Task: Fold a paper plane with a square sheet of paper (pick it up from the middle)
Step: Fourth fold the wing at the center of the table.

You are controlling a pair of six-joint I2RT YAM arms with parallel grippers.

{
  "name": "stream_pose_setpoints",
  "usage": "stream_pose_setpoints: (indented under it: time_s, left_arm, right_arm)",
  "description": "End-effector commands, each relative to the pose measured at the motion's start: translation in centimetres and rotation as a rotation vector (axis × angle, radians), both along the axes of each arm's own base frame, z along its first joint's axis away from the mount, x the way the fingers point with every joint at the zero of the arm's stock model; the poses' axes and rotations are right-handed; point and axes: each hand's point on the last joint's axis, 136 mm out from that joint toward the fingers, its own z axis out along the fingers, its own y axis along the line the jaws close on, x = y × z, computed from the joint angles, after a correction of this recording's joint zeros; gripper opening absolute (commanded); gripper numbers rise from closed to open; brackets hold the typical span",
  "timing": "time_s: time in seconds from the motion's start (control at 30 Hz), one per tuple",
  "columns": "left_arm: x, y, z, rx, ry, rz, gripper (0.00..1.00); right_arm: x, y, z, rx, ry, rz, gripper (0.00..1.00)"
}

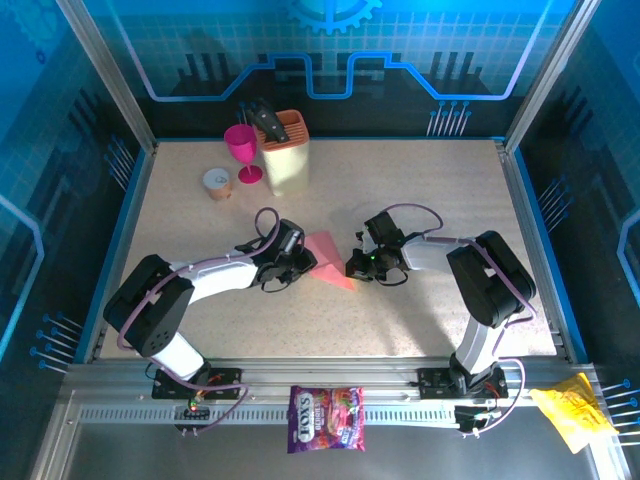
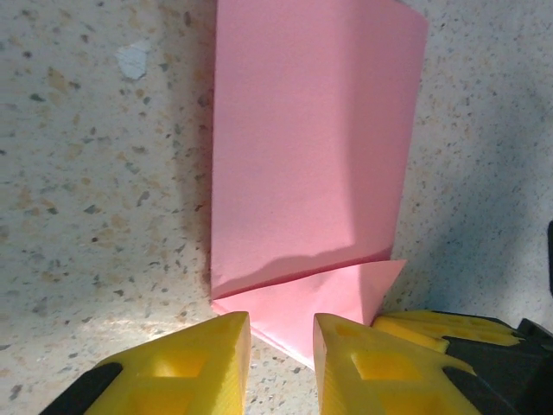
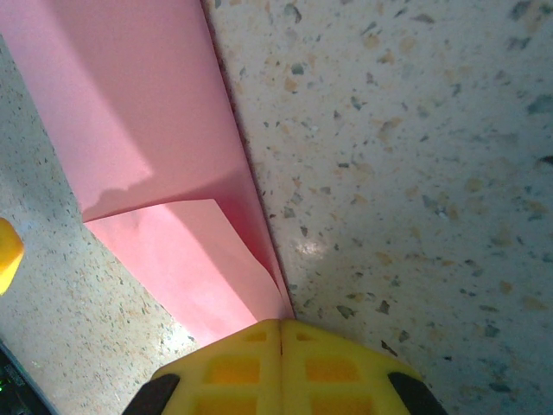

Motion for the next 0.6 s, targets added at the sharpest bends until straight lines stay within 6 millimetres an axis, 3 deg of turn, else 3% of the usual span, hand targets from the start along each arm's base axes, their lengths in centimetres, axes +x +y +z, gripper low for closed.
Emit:
stream_pose_setpoints:
  time_s: [0.0,0.27,0.57]
  left_arm:
    - [-0.3,0.8,-0.7,0.055,0.053,0.019,0.29]
    - [-0.1,0.4,-1.8,0.056,0.091,0.021,0.32]
    - [0.9,-0.8,-1.6,0.028,0.074,-0.005,0.32]
  right_arm:
    - [-1.6,-2.0,-2.9,-0.088,0.081,-0.020,0.00]
    - [-1.6,-2.0,-2.9,-0.089,0.080,-0.021,0.00]
    - [-1.6,-2.0,-2.9,-0.088,0.078,-0.021,0.00]
